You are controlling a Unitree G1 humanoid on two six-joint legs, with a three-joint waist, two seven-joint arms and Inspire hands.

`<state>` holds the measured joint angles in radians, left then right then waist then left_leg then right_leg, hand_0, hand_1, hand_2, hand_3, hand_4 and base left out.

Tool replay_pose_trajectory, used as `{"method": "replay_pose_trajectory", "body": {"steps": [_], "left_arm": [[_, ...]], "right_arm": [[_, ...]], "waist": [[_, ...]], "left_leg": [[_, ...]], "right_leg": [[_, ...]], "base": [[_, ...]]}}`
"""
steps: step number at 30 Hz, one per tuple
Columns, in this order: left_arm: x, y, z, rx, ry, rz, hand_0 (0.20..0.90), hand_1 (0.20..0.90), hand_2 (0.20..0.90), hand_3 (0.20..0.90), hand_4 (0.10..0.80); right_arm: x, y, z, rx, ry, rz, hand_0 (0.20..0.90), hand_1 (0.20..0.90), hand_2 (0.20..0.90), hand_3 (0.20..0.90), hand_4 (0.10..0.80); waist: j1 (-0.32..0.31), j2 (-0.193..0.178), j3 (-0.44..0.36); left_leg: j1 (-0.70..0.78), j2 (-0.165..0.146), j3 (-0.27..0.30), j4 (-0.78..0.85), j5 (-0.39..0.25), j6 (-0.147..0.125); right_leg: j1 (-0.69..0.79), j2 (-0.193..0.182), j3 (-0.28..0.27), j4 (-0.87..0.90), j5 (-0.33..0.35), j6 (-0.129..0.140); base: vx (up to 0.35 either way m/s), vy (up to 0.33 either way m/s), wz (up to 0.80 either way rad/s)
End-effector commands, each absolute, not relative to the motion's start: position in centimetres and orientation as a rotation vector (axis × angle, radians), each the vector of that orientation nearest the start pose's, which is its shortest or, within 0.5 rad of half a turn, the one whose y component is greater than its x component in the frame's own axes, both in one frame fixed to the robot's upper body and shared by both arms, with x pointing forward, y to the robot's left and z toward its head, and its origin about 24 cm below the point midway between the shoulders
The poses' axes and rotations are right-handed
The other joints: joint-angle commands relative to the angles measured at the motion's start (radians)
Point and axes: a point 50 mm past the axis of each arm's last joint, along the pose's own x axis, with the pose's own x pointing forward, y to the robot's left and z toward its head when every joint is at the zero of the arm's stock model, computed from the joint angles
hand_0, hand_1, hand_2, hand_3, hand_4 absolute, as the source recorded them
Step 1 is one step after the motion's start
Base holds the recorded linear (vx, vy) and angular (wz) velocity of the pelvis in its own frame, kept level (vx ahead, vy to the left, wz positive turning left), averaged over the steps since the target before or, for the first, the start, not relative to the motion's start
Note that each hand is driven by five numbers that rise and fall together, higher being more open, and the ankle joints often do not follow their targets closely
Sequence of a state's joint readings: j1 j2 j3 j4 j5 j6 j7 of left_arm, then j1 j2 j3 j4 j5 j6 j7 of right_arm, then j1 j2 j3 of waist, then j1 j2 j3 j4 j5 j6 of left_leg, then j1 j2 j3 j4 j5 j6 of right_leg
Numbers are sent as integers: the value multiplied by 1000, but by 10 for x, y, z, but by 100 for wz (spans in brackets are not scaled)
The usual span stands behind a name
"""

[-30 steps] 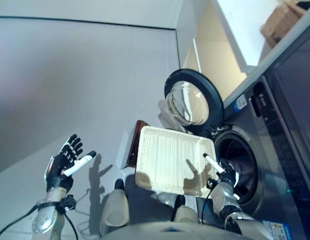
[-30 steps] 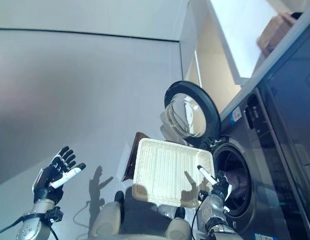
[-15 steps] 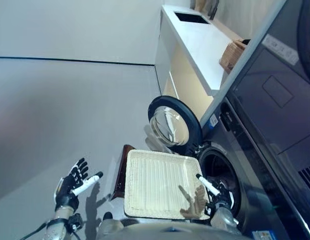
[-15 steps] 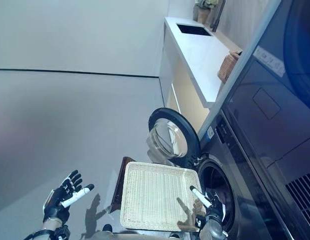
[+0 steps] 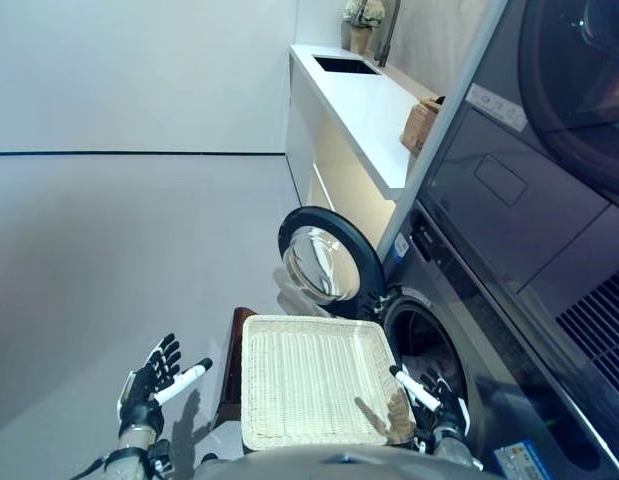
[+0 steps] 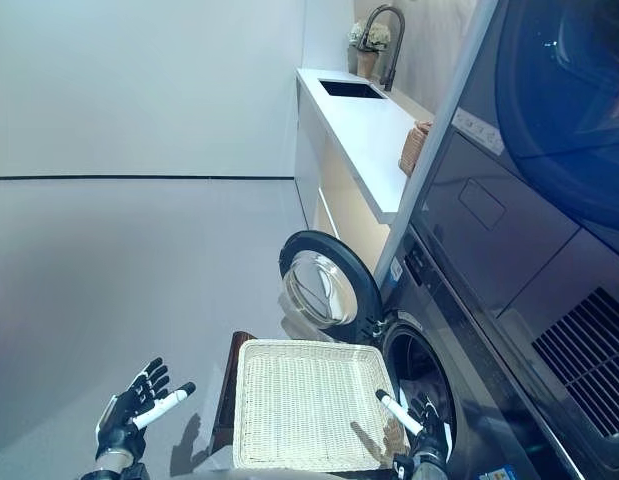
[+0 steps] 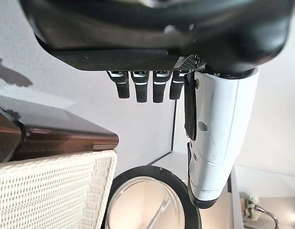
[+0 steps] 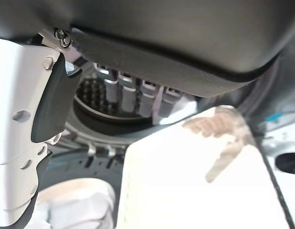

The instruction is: Pick up the clothes and place them into the washing machine

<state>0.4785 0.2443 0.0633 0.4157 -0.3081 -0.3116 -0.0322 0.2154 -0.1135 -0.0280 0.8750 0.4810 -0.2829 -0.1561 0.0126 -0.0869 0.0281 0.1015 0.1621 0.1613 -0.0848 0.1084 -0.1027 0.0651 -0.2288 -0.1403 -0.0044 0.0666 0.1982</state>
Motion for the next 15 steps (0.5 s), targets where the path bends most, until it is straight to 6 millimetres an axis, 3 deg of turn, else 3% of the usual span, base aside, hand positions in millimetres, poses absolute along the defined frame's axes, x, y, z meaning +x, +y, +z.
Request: {"method": "replay_pose_trajectory", "body": {"steps": [1, 15], "left_arm": [[116, 256, -60, 26, 346, 257, 900, 900, 900, 900, 800], [120, 247, -63, -3, 348, 252, 900, 900, 900, 900, 800]], "right_arm": [[141, -220, -110, 225, 533, -471, 900, 900, 900, 900, 800], [143, -218, -113, 221, 556, -472, 900, 900, 900, 900, 800]], "waist": [[-8, 3, -14], [-8, 3, -22]], "left_leg": [[-37, 14, -5, 5, -21, 9], [-5, 18, 0, 8, -26, 6]], "right_leg": [[-26, -26, -16, -17, 63, 47], [10, -31, -18, -10, 46, 37]], "base": [[-32, 13, -20], [-8, 6, -5]]}}
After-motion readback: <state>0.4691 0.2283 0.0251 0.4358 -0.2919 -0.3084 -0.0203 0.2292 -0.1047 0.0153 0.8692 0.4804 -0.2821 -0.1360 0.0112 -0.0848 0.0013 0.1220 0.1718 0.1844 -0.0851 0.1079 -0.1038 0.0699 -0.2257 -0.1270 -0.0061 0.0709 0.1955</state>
